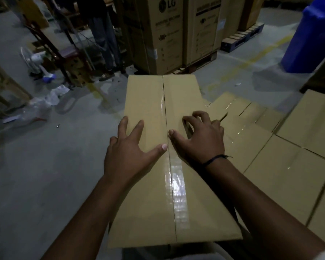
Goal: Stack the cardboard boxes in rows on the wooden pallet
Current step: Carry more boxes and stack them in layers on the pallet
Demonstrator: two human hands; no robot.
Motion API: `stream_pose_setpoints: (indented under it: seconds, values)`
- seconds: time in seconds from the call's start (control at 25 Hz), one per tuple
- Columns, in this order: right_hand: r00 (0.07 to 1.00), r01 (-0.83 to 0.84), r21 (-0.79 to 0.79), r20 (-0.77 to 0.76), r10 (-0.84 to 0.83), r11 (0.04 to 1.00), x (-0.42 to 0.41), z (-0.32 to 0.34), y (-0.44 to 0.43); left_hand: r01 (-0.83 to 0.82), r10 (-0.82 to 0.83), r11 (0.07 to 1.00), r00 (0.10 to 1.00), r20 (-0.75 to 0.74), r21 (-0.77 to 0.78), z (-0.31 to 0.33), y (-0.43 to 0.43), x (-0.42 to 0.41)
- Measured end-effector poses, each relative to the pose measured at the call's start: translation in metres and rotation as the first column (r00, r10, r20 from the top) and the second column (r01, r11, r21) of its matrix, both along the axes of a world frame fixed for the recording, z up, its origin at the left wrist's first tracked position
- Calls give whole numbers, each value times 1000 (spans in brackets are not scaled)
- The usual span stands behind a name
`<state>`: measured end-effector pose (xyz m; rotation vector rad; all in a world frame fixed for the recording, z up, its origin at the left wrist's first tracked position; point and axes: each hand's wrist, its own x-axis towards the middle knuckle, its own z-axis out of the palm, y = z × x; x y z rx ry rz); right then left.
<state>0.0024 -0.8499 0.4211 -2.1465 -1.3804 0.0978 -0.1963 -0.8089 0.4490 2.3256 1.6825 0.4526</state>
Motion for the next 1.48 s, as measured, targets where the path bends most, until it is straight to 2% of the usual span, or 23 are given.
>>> stream_pose_setpoints:
  seconds: [0.12, 0.32, 0.52, 0.68, 0.8, 0.88, 1.08, 1.2, 1.48]
  values:
    - [998, 63, -3, 19, -63, 998, 3, 3, 61, 36, -36, 999, 999, 1, -14, 5, 71, 6]
    - [976, 201, -24, 85, -199, 979, 17, -11, 143, 186, -183, 980, 982, 52, -73, -16, 179, 24]
    - [919, 374, -59, 157, -361, 925, 22, -32, 218, 368, -358, 925, 928, 107, -99, -36, 290, 43]
    - [845, 518, -35, 171, -506, 854, 15, -36, 272, 567, -560, 819, 824, 90, -90, -37, 375, 46]
    - [804, 584, -43, 172, -570, 811, 2, -34, 313, 657, -656, 747, 753, 41, -103, -36, 433, 47]
    - [768, 634, -61, 170, -617, 771, -8, -31, 337, 689, -693, 714, 721, 12, -125, -33, 465, 51]
    - [694, 710, -43, 214, -688, 703, -2, -19, 386, 790, -794, 586, 604, 65, -181, -24, 533, 71]
    - [659, 742, -52, 235, -714, 668, 16, -13, 424, 814, -820, 542, 567, 82, -210, -28, 578, 97]
    - [565, 824, -102, 226, -794, 557, 84, -28, 523, 878, -887, 431, 455, 84, -208, -40, 692, 201]
